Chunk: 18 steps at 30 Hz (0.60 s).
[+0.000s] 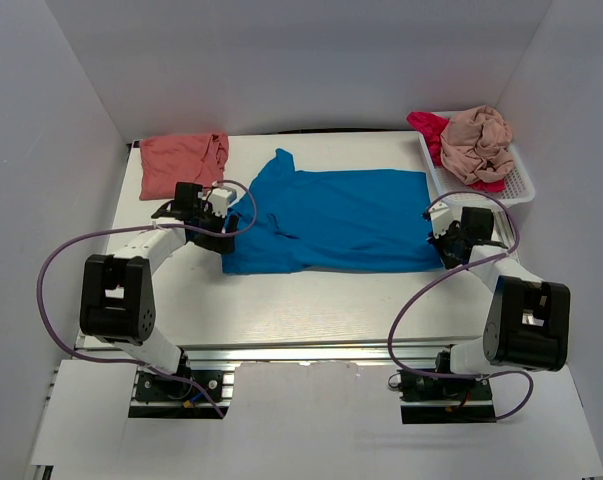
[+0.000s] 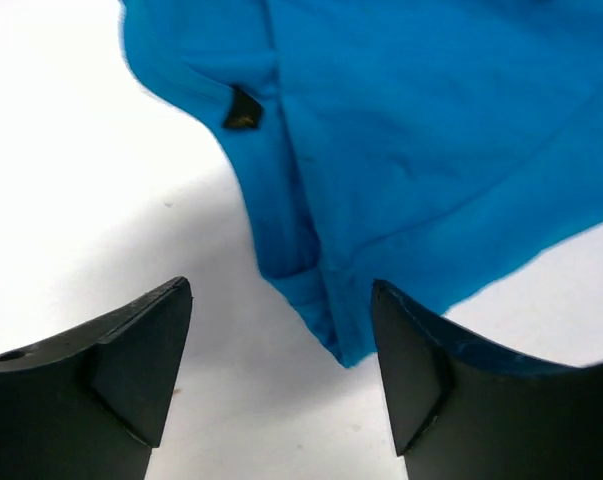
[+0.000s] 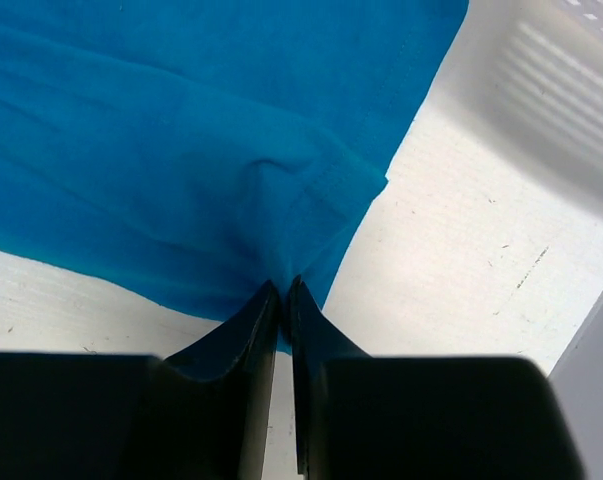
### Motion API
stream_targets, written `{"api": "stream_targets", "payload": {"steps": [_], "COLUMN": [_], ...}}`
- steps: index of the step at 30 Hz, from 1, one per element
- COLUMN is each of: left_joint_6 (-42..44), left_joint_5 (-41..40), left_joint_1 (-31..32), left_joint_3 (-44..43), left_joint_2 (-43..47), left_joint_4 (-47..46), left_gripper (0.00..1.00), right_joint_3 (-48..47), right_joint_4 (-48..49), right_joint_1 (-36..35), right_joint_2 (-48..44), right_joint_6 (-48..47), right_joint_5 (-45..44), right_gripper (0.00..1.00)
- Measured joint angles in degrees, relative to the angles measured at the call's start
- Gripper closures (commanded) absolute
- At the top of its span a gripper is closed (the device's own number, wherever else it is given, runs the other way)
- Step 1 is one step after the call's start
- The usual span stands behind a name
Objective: Fold and stack the t-shirts
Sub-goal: Fold the flattened tshirt in 1/3 of the way
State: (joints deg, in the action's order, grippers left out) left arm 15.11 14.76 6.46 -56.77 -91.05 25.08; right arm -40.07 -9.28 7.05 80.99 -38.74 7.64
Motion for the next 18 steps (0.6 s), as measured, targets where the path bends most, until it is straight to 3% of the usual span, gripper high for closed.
{"api": "stream_targets", "payload": {"steps": [3, 7, 12, 18], "left_joint_6": [0.6, 2.3, 4.6, 6.4], "left_joint_5": [1.8, 4.2, 6.8, 8.5], "left_joint_1": [0.0, 0.0, 0.0, 0.0], "left_joint_3": [0.0, -0.7, -2.4, -2.7], "left_joint_2": [0.0, -0.4, -1.5, -3.2], "left_joint_4": [2.0, 6.0, 10.6, 13.7], "left_gripper": [0.53, 0.69, 0.69, 0.62], "right_joint_3": [-0.4, -0.5, -1.3, -2.7], "right_joint_4": [0.0, -0.1, -0.8, -1.4], "right_joint_1": [0.0, 0.0, 0.0, 0.0], "right_joint_2": [0.7, 1.7, 3.5, 5.8], "right_joint_6": [0.4, 0.8, 1.0, 1.4], "right_joint_5": [0.1, 0.1, 0.0, 0.0], "right_gripper": [0.85, 0.85, 0.84, 0.73]}}
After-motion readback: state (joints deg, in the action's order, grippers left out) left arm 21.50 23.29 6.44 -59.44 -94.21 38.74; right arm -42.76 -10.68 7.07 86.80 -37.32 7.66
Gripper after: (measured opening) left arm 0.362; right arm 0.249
